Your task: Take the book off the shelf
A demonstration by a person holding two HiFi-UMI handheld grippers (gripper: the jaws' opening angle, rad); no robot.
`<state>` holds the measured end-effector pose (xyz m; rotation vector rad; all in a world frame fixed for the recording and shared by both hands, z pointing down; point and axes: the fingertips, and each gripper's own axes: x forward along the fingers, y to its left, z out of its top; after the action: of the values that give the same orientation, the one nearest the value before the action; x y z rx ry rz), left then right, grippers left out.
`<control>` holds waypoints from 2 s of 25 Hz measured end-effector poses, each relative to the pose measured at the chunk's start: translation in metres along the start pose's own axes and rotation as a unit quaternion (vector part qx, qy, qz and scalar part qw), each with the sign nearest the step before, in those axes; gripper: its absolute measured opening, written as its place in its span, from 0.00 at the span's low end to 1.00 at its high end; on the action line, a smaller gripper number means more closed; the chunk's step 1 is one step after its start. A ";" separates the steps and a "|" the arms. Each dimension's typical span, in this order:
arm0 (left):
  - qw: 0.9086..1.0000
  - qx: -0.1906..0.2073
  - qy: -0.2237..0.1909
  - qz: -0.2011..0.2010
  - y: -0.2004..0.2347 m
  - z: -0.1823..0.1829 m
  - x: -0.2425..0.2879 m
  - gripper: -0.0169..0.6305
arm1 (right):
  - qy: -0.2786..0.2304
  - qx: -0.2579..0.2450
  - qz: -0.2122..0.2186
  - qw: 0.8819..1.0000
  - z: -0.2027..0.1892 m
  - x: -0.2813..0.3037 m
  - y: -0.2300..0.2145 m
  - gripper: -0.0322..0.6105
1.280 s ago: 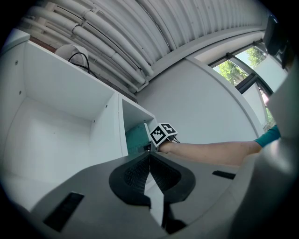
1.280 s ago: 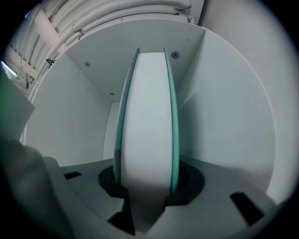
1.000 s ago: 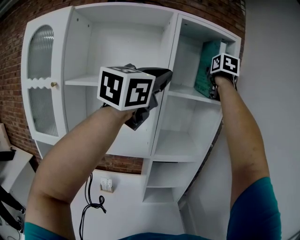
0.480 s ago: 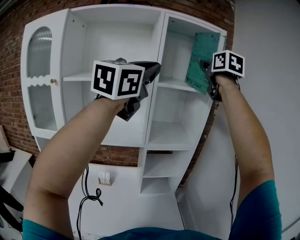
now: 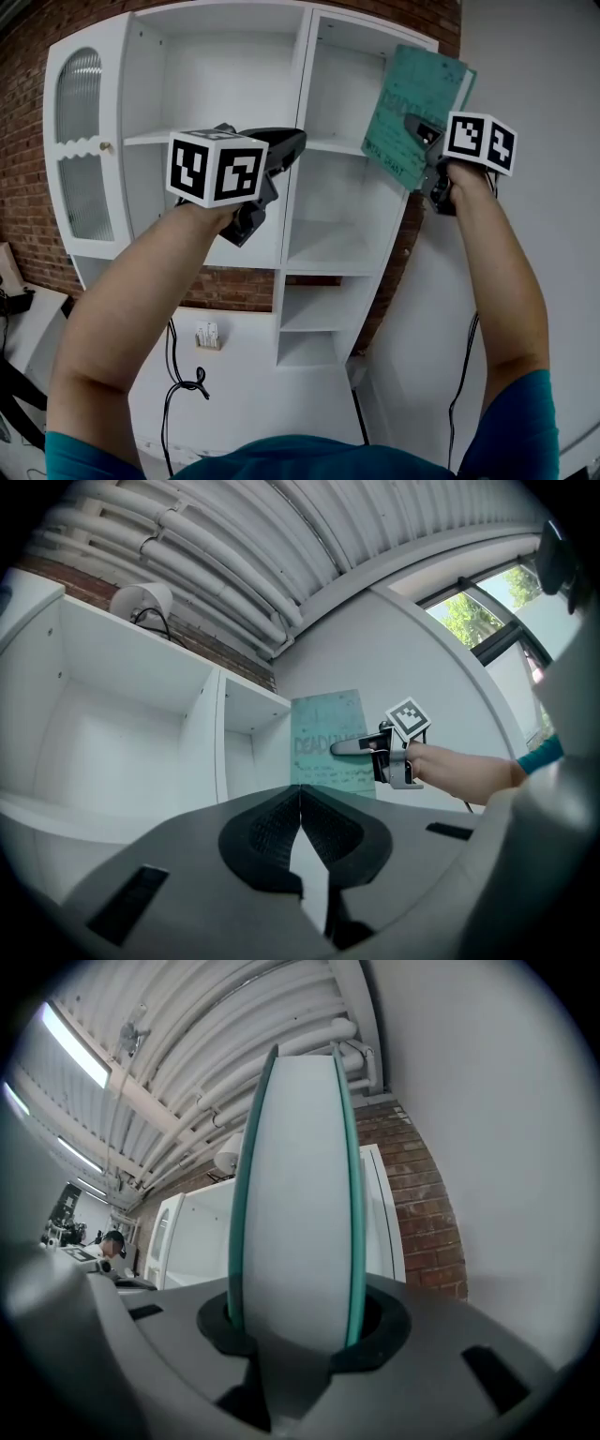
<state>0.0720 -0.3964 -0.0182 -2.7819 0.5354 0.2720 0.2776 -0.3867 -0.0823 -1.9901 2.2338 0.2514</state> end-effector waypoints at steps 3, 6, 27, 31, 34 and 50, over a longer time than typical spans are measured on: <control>1.000 -0.006 0.006 0.001 -0.009 -0.020 -0.007 0.05 | -0.006 0.005 0.017 1.000 -0.016 -0.024 0.002 0.30; 1.000 -0.008 0.009 0.001 -0.023 -0.046 -0.016 0.05 | -0.011 0.004 0.030 0.999 -0.041 -0.047 0.004 0.30; 0.999 -0.041 0.033 0.006 -0.046 -0.154 -0.042 0.05 | 0.034 -0.003 0.066 0.997 -0.194 -0.082 0.007 0.30; 0.998 -0.046 0.032 0.006 -0.055 -0.181 -0.052 0.05 | 0.046 -0.010 0.073 0.996 -0.233 -0.091 0.012 0.30; 0.997 -0.061 0.047 0.011 -0.061 -0.212 -0.060 0.05 | 0.055 0.003 0.088 0.995 -0.269 -0.097 0.020 0.30; 0.986 -0.130 0.103 0.035 -0.083 -0.359 -0.099 0.05 | 0.122 0.057 0.102 0.986 -0.452 -0.138 0.030 0.30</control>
<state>0.0598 -0.4045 0.3627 -3.0694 0.6925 0.0717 0.2666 -0.3473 0.3894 -1.8214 2.5401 -0.1062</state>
